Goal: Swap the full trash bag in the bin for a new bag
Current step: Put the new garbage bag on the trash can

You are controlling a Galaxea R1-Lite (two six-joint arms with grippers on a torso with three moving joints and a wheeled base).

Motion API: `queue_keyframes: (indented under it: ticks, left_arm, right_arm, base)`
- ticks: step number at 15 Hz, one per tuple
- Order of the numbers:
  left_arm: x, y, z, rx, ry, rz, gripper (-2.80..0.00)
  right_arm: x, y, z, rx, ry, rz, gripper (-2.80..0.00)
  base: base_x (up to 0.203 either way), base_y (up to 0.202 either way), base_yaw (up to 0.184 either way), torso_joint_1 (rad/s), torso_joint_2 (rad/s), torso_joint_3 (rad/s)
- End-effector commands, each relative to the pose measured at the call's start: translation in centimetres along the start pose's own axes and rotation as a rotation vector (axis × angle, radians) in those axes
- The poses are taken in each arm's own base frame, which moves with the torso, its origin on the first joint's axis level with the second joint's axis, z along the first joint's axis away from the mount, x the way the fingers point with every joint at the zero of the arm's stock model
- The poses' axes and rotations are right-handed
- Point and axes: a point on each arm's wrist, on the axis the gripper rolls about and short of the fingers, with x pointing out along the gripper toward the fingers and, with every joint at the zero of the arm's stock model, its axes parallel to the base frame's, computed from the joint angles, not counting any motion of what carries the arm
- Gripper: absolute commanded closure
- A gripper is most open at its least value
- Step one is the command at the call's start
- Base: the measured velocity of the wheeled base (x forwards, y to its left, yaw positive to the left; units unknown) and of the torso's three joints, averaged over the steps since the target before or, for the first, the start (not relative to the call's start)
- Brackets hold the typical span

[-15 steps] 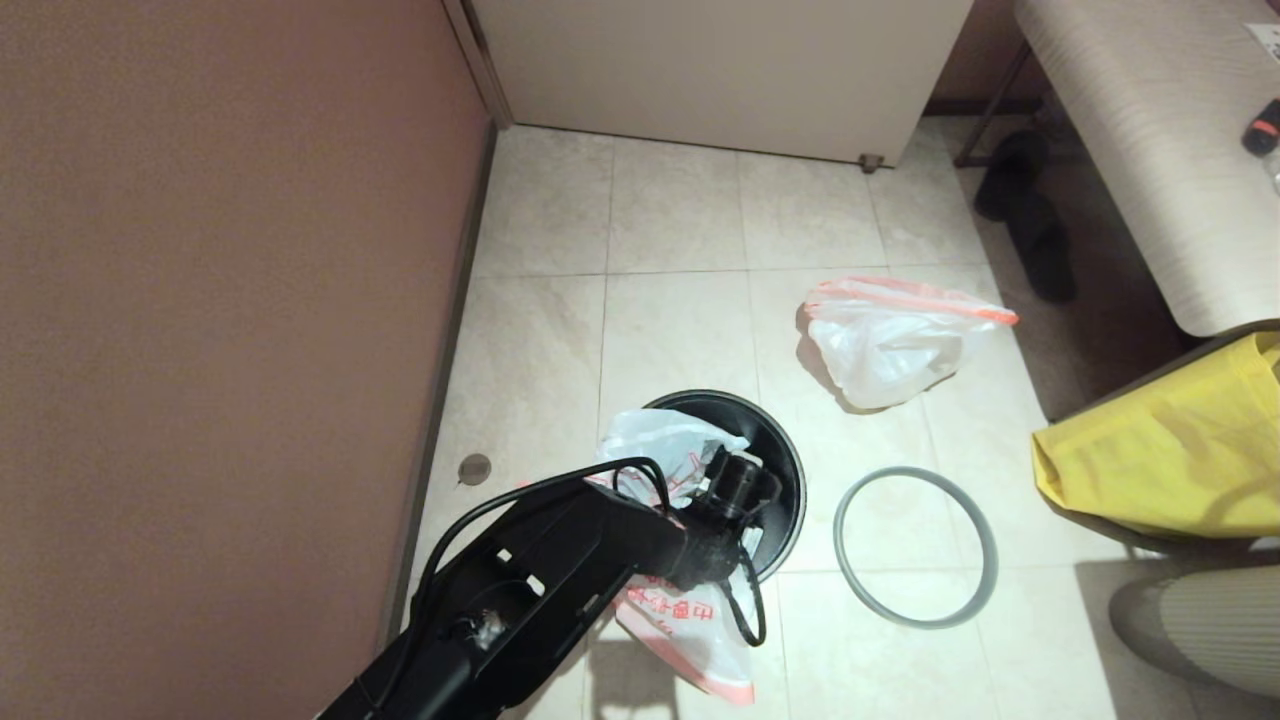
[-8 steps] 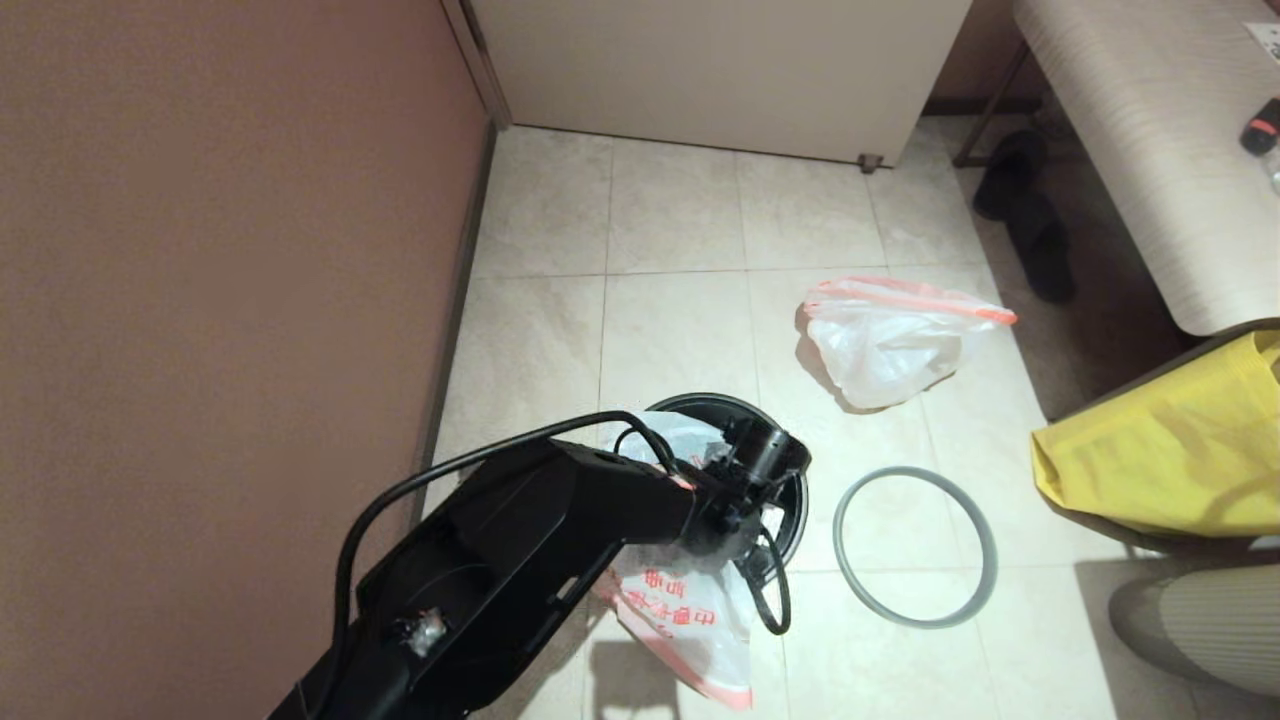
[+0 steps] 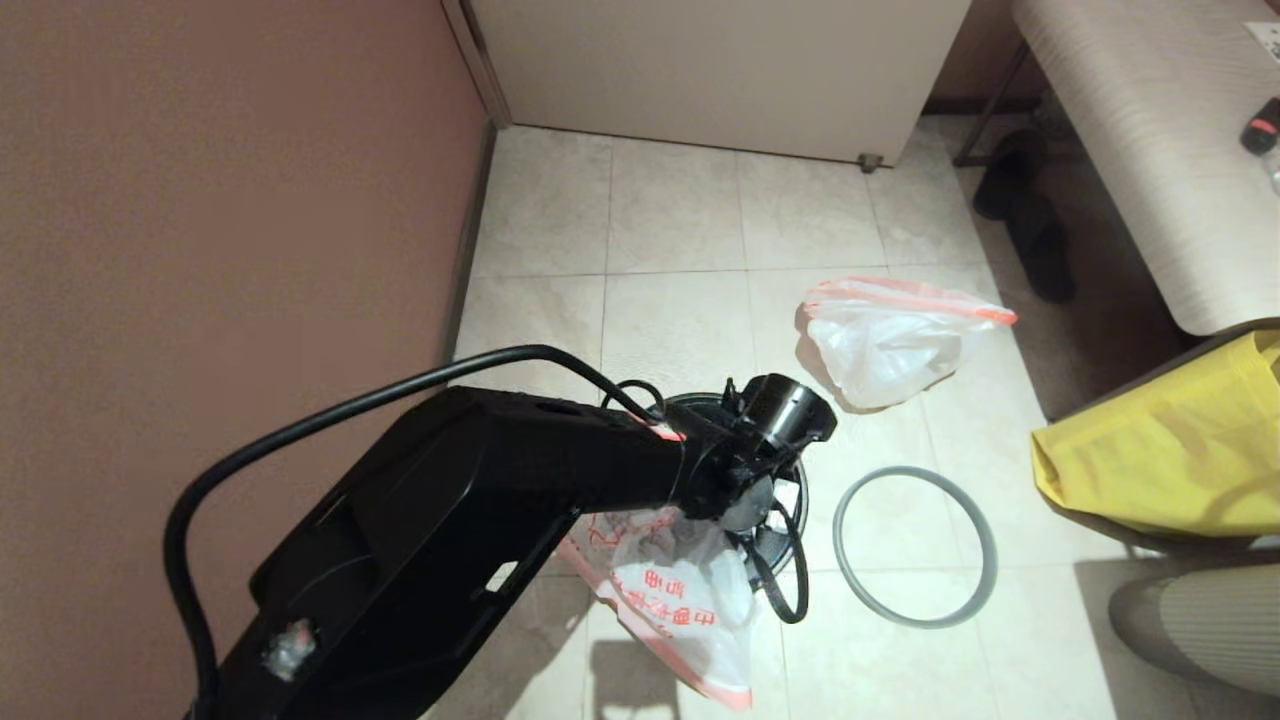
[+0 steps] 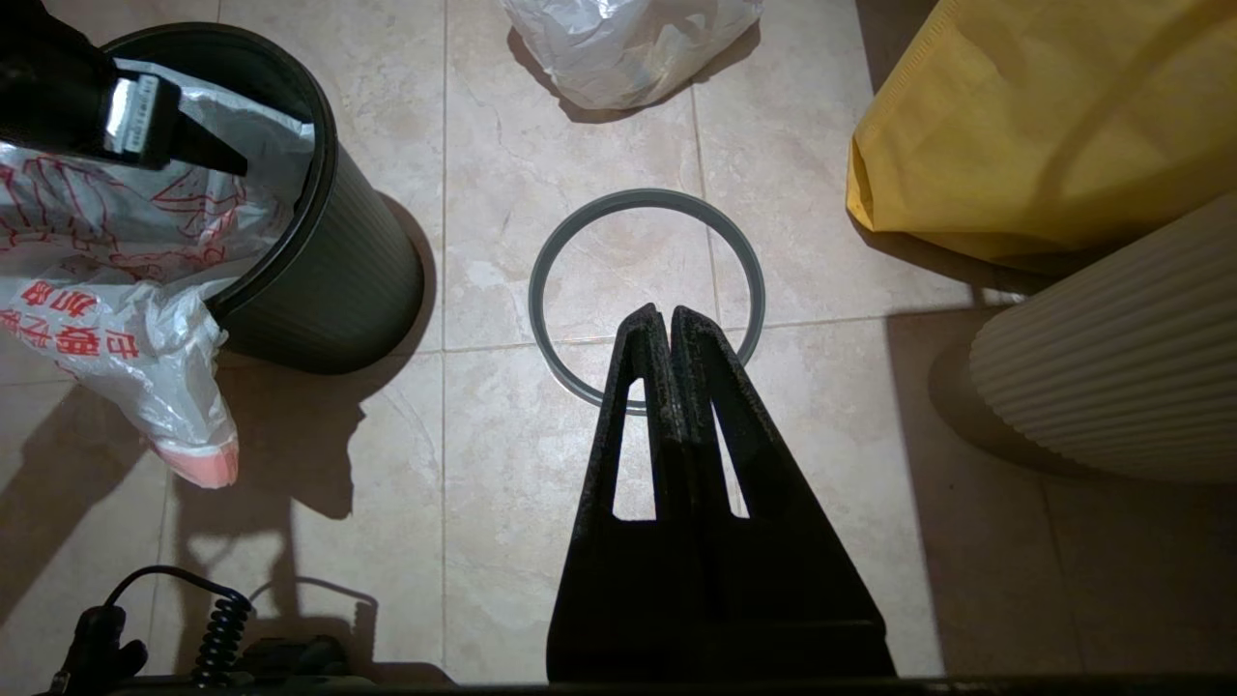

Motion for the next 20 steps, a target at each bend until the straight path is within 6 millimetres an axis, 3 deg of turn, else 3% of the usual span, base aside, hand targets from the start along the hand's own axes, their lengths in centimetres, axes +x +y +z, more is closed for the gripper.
queue_keyframes:
  ticks: [1, 4, 8, 13, 18, 20]
  left_arm:
    - [-4.7, 1.5, 1.4, -0.076, -0.018, -0.009, 0.00]
    - [-10.7, 4.9, -0.9, -0.134, 0.042, -0.003, 0.00]
    - [-15.7, 8.8, -6.0, -0.171, 0.031, 0.020, 0.00]
    - [-24.1, 12.7, -6.8, -0.153, -0.187, 0.067, 0.00]
    - [-23.9, 18.2, -6.5, -0.155, -0.194, 0.430, 0.00]
    - [-25.2, 20.9, -6.8, -0.234, -0.220, 0.522, 0.00]
  right_arm:
    - [0.0, 0.0, 0.0, 0.000, 0.001, 0.000, 0.00]
    - [0.0, 0.0, 0.0, 0.000, 0.001, 0.002, 0.00]
    - [0.0, 0.0, 0.0, 0.000, 0.001, 0.000, 0.00]
    - [0.0, 0.0, 0.0, 0.000, 0.001, 0.000, 0.00]
    - [0.0, 0.0, 0.0, 0.000, 0.001, 0.001, 0.00]
    - [0.0, 0.0, 0.0, 0.000, 0.001, 0.000, 0.00]
  base:
    - [0.000, 0.000, 0.000, 0.000, 0.00, 0.000]
    - [0.000, 0.000, 0.000, 0.000, 0.00, 0.000]
    - [0.000, 0.000, 0.000, 0.000, 0.00, 0.000]
    - [0.000, 0.000, 0.000, 0.000, 0.00, 0.000]
    - [0.000, 0.000, 0.000, 0.000, 0.00, 0.000]
    - [0.000, 0.000, 0.000, 0.000, 0.00, 0.000]
